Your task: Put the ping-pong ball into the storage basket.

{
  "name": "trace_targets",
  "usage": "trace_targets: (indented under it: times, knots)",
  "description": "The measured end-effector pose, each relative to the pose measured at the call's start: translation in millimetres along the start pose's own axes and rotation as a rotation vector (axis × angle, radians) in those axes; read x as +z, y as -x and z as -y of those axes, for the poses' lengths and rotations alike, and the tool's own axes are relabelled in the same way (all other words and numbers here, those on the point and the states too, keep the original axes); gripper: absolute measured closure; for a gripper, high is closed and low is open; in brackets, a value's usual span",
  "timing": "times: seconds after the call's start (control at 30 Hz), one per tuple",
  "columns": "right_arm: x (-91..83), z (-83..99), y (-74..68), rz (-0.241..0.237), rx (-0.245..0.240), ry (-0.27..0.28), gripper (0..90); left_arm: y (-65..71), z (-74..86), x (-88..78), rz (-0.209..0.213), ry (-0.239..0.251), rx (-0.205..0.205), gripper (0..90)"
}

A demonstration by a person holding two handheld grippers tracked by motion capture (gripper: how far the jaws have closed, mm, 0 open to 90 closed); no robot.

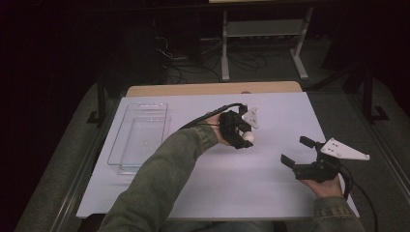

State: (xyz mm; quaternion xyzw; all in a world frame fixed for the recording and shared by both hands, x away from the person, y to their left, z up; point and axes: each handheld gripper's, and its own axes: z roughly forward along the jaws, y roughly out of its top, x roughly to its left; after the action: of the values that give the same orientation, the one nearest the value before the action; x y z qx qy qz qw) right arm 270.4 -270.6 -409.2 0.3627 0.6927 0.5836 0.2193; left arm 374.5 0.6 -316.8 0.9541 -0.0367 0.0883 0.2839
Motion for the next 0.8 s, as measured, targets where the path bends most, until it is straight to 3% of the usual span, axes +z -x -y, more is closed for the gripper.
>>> trace_targets:
  times: [0.3,0.8]
  knots:
    - [-0.2,-0.2,0.0,0.003,-0.003,0.004,0.0,-2.4,-0.2,-23.2,-0.024,0.011,0.005,50.9]
    - [0.1,-0.1,-0.7,0.004,-0.001,-0.004,0.0,-2.0,11.5,-46.4,-0.045,-0.028,0.006,51.0]
